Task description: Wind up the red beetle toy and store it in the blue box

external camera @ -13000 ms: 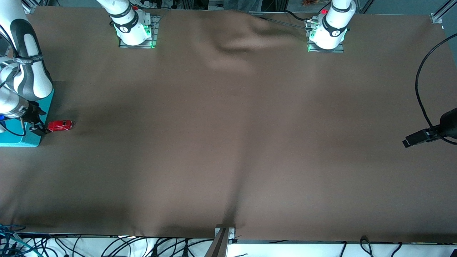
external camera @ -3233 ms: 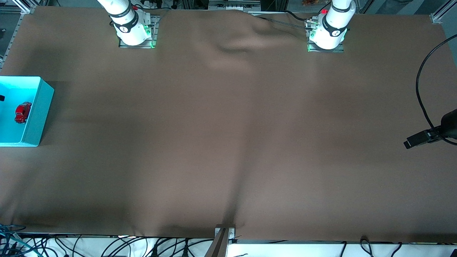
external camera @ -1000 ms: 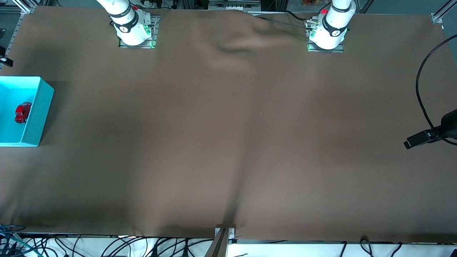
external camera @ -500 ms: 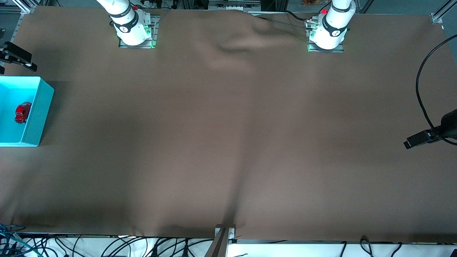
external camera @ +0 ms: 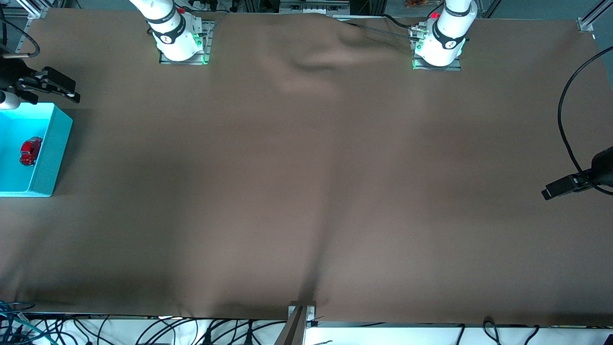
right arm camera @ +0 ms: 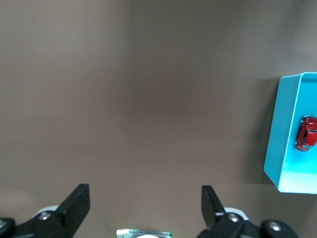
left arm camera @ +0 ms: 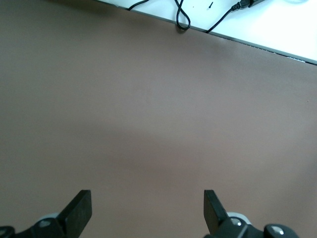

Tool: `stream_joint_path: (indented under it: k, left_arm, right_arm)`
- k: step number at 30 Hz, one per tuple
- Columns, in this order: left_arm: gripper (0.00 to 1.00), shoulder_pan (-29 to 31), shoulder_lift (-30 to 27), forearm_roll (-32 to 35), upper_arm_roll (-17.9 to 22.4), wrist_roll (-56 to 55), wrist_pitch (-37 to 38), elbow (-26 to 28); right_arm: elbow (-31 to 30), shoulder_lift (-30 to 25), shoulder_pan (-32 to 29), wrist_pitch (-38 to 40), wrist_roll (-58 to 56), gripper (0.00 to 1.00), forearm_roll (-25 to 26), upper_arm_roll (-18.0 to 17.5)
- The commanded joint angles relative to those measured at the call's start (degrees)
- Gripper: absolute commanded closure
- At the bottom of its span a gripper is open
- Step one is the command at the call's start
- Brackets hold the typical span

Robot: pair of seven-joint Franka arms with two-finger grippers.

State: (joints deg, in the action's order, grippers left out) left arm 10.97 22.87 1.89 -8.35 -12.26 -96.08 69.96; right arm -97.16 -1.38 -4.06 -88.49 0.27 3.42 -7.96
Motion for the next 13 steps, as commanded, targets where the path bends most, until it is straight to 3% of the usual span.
stream_joint_path:
  k: [1, 13]
  left_arm:
    - [0.0, -0.3, 0.2, 0.7, 0.2, 0.9, 0.0, -0.8]
    - [0.0, -0.3, 0.2, 0.7, 0.2, 0.9, 0.0, -0.8]
  right_arm:
    - [0.3, -0.1, 0.3, 0.7, 0.2, 0.0, 0.8, 0.0]
    - [0.4, 0.2, 0.3, 0.9, 0.2, 0.0, 0.1, 0.1]
